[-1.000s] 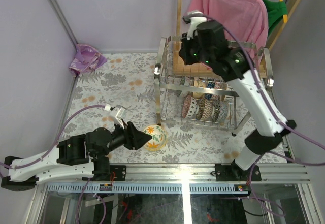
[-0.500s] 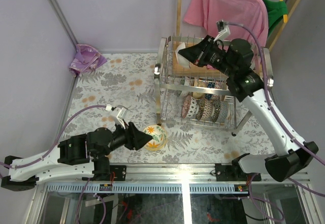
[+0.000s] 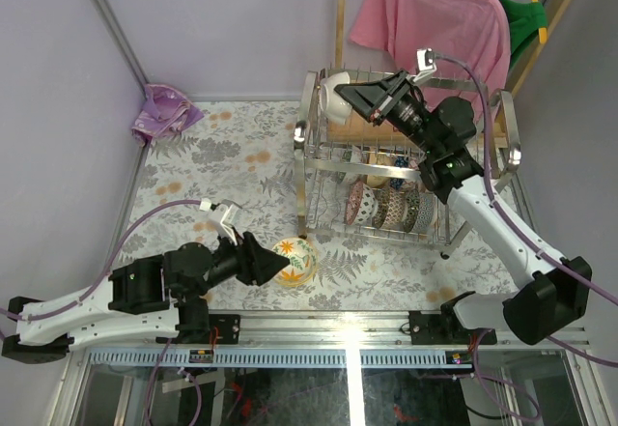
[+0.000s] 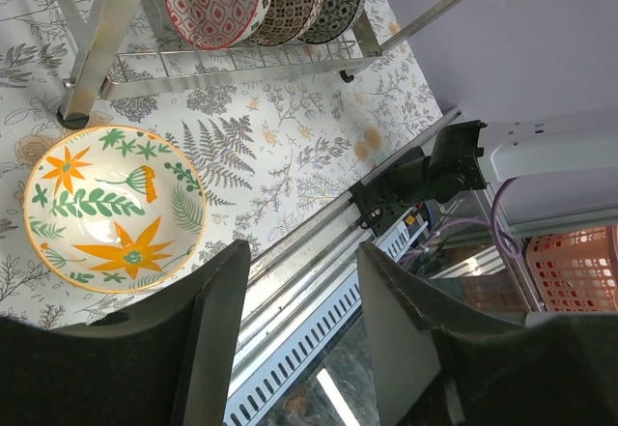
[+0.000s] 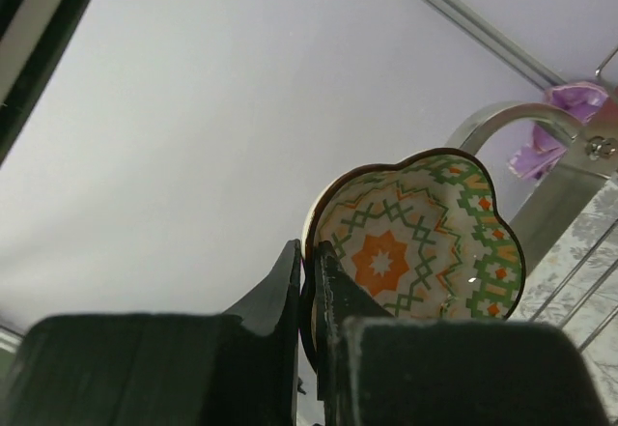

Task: Load the bowls into the dish rack
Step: Turn the bowl upside down on the dish rack.

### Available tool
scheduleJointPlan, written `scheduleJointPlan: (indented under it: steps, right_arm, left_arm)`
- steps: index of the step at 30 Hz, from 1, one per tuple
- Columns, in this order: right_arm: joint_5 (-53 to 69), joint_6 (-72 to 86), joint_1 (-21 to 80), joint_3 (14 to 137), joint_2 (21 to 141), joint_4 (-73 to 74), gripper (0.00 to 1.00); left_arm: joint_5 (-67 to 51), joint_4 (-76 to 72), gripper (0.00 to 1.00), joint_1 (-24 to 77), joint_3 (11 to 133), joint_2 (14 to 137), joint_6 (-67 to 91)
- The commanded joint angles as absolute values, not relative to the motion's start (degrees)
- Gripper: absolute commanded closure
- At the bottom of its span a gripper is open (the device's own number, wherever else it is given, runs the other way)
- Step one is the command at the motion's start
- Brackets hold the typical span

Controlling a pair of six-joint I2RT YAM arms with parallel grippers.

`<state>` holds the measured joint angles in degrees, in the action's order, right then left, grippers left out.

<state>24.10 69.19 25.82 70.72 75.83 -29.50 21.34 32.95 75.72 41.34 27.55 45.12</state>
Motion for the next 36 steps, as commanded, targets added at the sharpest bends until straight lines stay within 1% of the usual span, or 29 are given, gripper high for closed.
scheduleJointPlan:
  steps: [1, 5, 9, 12, 15, 23, 26, 31, 32, 34, 36]
  right_arm:
    - [19.0, 75.8, 25.4, 66.9, 75.1, -42.8, 1.00]
    - [17.1, 76.5, 25.3, 64.1, 74.2, -42.5, 1.00]
    - [15.1, 76.2, 25.4, 64.0, 73.1, -34.7, 1.00]
    - [13.0, 77.5, 25.4, 64.6, 72.5, -26.9, 1.00]
    - [11.5, 74.1, 25.4, 69.4, 72.4, -13.8, 1.00]
    - [11.7, 74.2, 25.4, 74.1, 74.6, -3.7, 0.99]
    - [13.2, 75.6, 25.4, 74.9, 76.1, -3.2, 0.95]
    - [12.4, 75.6, 25.3, 76.0, 76.4, 0.2, 0.95]
    - [12.1, 75.1, 25.4, 76.7, 76.5, 1.5, 0.94]
    - [11.5, 73.8, 25.3, 78.5, 76.5, 4.5, 0.86]
    - [10.9, 72.5, 25.3, 80.2, 76.3, 7.1, 0.84]
  left_arm:
    - [20.5, 30.6, 0.52, 75.9, 41.4, 26.5, 44.5]
    - [20.5, 30.6, 0.52, 75.9, 41.1, 26.1, 44.5]
    - [20.5, 30.6, 0.52, 75.9, 41.3, 26.3, 44.4]
    - [20.5, 30.5, 0.52, 75.9, 41.6, 26.6, 44.2]
    - [20.4, 30.2, 0.52, 75.9, 41.6, 26.7, 44.2]
    - [19.8, 28.5, 0.53, 75.9, 41.3, 27.9, 44.1]
    - [19.6, 27.9, 0.52, 75.9, 41.3, 28.2, 44.0]
    - [19.3, 27.2, 0.52, 75.9, 41.4, 28.7, 44.0]
    - [19.3, 27.1, 0.52, 76.0, 41.5, 28.8, 44.0]
    - [19.2, 27.1, 0.52, 75.9, 41.5, 28.7, 44.1]
    - [19.2, 27.0, 0.52, 75.9, 41.5, 28.7, 44.1]
